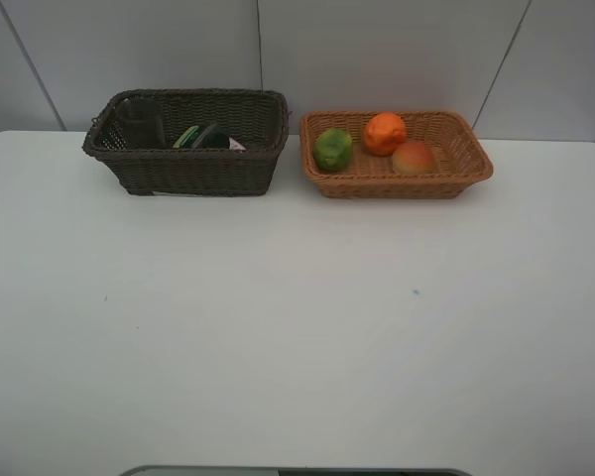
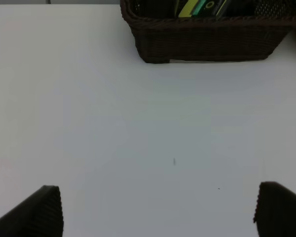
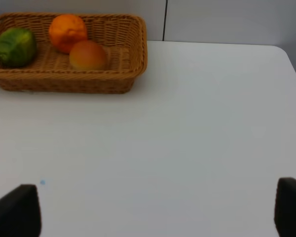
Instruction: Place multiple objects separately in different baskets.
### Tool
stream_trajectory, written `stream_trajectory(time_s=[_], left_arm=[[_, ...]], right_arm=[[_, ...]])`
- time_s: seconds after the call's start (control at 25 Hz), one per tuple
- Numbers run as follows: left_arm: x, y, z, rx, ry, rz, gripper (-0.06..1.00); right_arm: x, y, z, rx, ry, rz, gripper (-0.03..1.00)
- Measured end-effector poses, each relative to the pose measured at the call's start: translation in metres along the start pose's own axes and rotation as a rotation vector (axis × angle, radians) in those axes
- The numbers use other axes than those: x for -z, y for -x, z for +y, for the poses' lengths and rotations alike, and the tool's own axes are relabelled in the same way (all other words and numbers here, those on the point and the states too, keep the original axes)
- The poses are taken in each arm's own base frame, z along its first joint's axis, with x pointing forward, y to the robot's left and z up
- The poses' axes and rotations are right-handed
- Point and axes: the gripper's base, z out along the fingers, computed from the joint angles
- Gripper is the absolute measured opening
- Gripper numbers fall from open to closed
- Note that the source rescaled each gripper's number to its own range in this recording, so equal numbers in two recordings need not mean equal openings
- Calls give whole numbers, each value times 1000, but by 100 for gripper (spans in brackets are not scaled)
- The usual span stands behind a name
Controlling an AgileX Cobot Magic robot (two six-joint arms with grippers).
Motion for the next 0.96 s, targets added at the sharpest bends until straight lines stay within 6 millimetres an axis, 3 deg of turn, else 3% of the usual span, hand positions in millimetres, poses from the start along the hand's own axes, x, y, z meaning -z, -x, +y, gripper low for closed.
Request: stream_trajectory(time_s=[0.96], left_arm=[[7, -5, 0, -2, -7, -57, 100]], right_arm=[[0, 0, 0, 0, 0, 0, 100]])
